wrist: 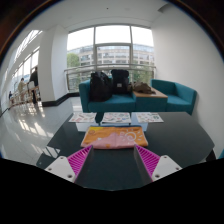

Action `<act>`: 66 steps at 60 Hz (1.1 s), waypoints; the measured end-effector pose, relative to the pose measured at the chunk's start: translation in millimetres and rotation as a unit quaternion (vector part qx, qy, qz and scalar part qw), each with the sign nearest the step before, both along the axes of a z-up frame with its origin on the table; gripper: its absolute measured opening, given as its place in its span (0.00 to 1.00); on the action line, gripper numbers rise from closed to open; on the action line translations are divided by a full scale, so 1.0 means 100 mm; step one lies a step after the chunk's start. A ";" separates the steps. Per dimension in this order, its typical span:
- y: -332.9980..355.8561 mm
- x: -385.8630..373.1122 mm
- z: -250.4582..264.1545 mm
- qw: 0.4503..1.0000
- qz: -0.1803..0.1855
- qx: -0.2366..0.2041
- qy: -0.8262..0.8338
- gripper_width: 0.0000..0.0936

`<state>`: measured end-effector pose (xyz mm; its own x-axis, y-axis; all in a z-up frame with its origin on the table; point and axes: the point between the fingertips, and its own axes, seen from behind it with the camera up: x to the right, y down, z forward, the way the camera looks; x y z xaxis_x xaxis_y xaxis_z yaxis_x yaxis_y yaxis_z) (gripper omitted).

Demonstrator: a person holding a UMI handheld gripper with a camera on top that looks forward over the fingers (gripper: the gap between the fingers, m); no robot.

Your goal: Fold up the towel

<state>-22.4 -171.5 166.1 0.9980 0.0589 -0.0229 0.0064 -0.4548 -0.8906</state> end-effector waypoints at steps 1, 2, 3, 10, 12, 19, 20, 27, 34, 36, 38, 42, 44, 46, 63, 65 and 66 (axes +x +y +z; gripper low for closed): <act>0.03 -0.05 -0.11 1.000 0.004 -0.008 0.002 0.88; 0.07 -0.10 -0.22 1.000 0.008 -0.014 0.003 0.88; 0.04 -0.15 -0.25 1.000 0.013 -0.021 0.005 0.88; 0.29 -0.51 -0.70 0.998 0.045 -0.045 -0.004 0.87; 0.41 -0.66 -0.86 0.998 0.049 -0.047 -0.007 0.87; 0.87 -1.03 -1.13 0.997 0.055 -0.061 0.003 0.84; 0.94 -1.08 -1.16 0.997 0.055 -0.061 0.003 0.83; 1.51 -1.30 -1.27 0.997 0.053 -0.054 -0.010 0.74; 2.02 -1.49 -1.38 0.997 0.058 -0.048 -0.030 0.65; 2.12 -1.53 -1.45 0.996 0.057 -0.053 -0.034 0.63; 2.21 -1.58 -1.51 0.996 0.056 -0.057 -0.034 0.61; 2.33 -1.65 -1.67 0.995 0.058 -0.074 -0.035 0.55; 2.33 -1.66 -1.78 0.993 0.059 -0.090 -0.038 0.54; 2.39 -1.66 -1.73 0.995 0.057 -0.072 -0.042 0.50; 2.38 -1.58 -1.74 0.996 0.032 -0.073 -0.044 0.04; 2.38 -1.58 -1.74 0.995 0.037 -0.080 -0.039 0.04; 2.37 -1.58 -1.73 0.995 0.041 -0.085 -0.036 0.04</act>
<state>-180.6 65.6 -7.3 0.9894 0.1413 0.0324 0.1109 -0.5938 -0.7970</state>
